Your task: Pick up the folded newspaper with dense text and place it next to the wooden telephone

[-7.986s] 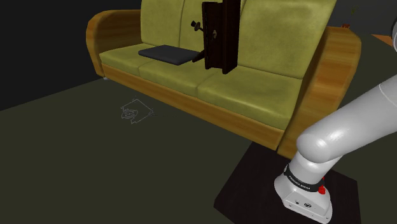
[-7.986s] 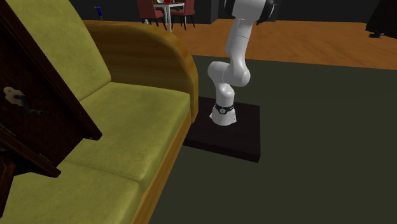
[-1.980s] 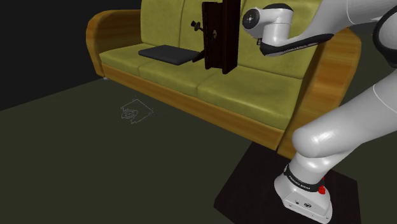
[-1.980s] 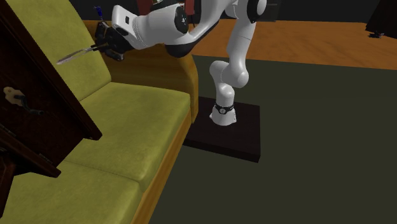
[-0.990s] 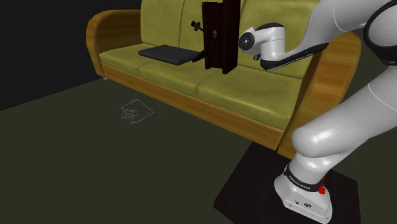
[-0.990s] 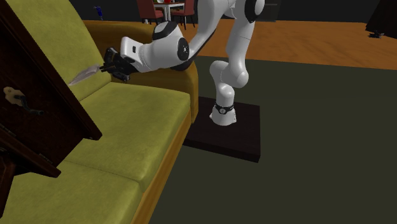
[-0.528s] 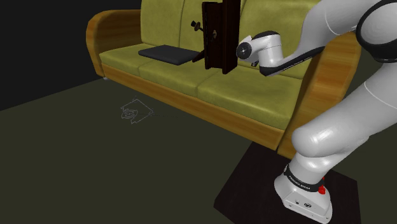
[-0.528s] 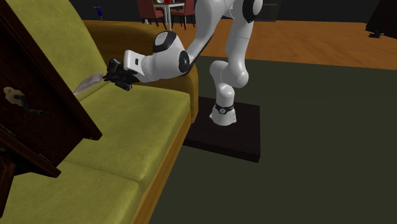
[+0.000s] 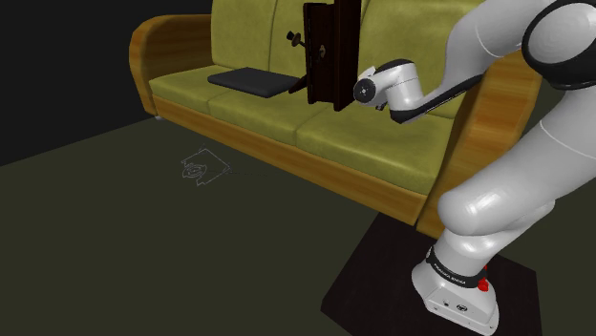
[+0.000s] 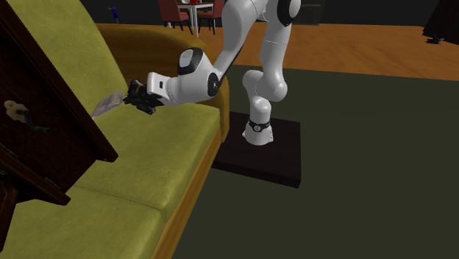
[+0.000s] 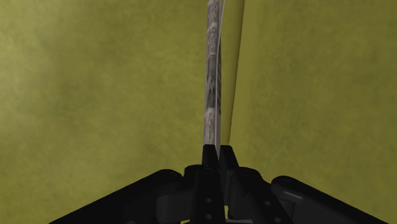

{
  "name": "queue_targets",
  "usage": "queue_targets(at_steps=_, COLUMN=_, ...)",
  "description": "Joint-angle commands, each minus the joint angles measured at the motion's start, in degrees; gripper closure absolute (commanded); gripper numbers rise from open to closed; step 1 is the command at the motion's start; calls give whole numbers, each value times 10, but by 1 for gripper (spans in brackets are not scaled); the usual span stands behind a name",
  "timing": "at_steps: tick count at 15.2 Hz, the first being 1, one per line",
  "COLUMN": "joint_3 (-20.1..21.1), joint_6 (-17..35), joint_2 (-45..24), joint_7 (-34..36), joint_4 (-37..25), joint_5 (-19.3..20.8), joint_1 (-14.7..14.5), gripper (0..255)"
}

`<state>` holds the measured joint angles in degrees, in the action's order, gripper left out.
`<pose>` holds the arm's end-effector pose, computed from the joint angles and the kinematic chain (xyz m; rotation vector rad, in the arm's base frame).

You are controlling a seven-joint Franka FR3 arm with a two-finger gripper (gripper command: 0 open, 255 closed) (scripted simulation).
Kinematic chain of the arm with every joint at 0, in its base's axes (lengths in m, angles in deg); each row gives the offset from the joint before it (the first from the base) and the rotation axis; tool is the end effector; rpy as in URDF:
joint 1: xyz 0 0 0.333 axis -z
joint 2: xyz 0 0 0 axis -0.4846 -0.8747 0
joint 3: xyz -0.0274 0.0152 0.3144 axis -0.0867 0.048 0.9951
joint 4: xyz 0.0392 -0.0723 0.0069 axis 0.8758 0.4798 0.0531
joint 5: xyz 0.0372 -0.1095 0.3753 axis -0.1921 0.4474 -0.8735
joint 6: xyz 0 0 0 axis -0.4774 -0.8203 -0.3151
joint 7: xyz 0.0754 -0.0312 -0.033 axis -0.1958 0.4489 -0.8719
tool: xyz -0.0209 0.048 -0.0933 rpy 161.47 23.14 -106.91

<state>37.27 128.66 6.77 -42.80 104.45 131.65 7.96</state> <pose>0.3953 -0.2812 0.4257 1.8392 0.0563 0.0452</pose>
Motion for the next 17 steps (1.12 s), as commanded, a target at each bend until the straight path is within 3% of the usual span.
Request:
queue_targets(at_steps=1, joint_3=3, joint_6=-5, joint_2=-10, joint_7=17, joint_4=4, joint_5=8, joint_1=-1, gripper=255)
queue_targets(at_steps=17, joint_3=10, joint_6=-35, joint_2=-86, joint_7=127, joint_4=21, joint_5=73, joint_1=-2, gripper=255)
